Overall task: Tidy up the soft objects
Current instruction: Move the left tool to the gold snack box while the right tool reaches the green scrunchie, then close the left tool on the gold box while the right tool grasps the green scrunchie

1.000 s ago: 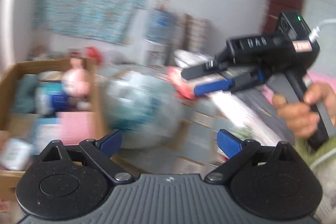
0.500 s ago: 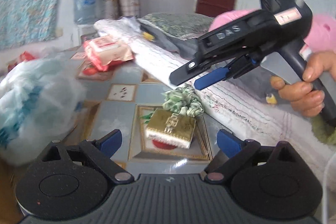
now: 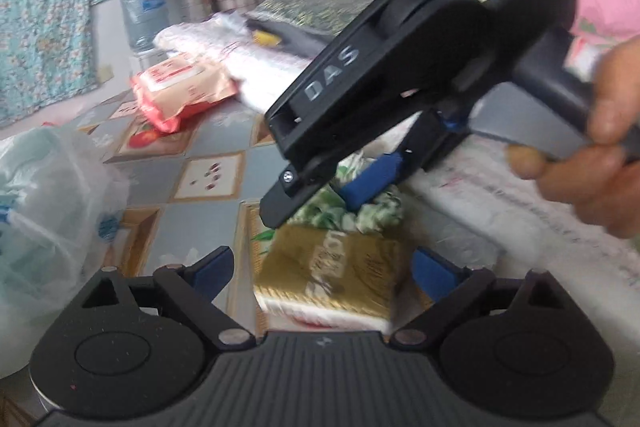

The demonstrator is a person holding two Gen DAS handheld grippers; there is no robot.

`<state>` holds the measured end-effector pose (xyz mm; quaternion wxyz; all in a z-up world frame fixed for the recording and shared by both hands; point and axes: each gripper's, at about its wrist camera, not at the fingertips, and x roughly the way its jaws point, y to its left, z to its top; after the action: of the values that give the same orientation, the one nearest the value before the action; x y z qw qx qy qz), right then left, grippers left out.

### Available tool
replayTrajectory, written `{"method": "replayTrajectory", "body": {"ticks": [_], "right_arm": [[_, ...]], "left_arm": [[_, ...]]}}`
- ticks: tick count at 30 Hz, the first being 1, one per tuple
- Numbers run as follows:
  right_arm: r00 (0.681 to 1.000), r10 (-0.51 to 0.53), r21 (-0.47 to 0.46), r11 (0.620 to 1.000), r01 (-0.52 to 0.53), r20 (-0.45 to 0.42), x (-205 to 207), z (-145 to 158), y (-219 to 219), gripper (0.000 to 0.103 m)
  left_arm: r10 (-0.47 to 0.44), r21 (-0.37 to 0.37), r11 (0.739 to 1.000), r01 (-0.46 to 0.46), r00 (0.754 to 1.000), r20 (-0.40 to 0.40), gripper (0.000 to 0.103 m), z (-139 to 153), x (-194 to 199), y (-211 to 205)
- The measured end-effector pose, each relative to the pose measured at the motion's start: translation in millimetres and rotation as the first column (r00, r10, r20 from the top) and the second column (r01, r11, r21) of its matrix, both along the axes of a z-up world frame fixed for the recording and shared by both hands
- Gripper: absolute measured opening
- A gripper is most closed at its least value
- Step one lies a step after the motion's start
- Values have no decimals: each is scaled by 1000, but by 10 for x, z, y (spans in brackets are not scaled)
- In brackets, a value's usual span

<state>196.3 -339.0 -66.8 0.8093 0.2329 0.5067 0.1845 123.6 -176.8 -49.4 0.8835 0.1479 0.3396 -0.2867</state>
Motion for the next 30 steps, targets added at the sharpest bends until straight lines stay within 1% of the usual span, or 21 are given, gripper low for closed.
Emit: {"method": "replayTrajectory", "body": {"ticks": [2,5,8,10,12,15,18,20,23,25,27,28,30], "right_arm": [[1000,20,43,999,-20,-20,11,-17,81,56],[998,58,83,995,-55,-27,57,-47,257,57],[995,102,112,989,-99,-21,95,-57,437,58],[990,140,107,985,-138,-8,112,-22,539,58],[985,168,69,983,-170,22,95,77,597,61],[978,191,-6,982,-191,82,33,269,597,68],[971,185,-70,982,-176,150,-32,435,533,74],[969,175,-111,981,-157,176,-28,469,505,78],[973,172,-184,973,-143,155,38,382,508,80],[973,193,-231,959,-161,123,91,290,572,80],[970,222,-274,943,-187,103,140,224,642,80],[967,234,-291,936,-198,97,156,189,682,80],[965,248,-306,928,-211,86,182,148,721,80]], "left_arm": [[31,4,1000,-31,999,-20,97,-18,43,101],[75,-18,997,-76,996,-57,97,8,62,336],[119,-2,993,-119,992,-50,97,38,21,521],[142,2,990,-142,989,-40,97,59,-19,625],[152,0,988,-153,987,-46,97,82,-48,684],[138,-22,990,-139,989,-55,97,107,-81,712],[110,-38,993,-113,992,-63,97,115,-102,697],[92,-33,995,-95,993,-72,97,97,-105,663],[87,1,996,-87,993,-79,97,39,-96,625],[95,27,995,-93,992,-82,97,4,-73,610],[103,45,994,-100,991,-87,93,-34,-64,601],[107,51,993,-102,990,-92,90,-44,-59,607],[107,49,994,-102,989,-98,87,-51,-51,619]]}}
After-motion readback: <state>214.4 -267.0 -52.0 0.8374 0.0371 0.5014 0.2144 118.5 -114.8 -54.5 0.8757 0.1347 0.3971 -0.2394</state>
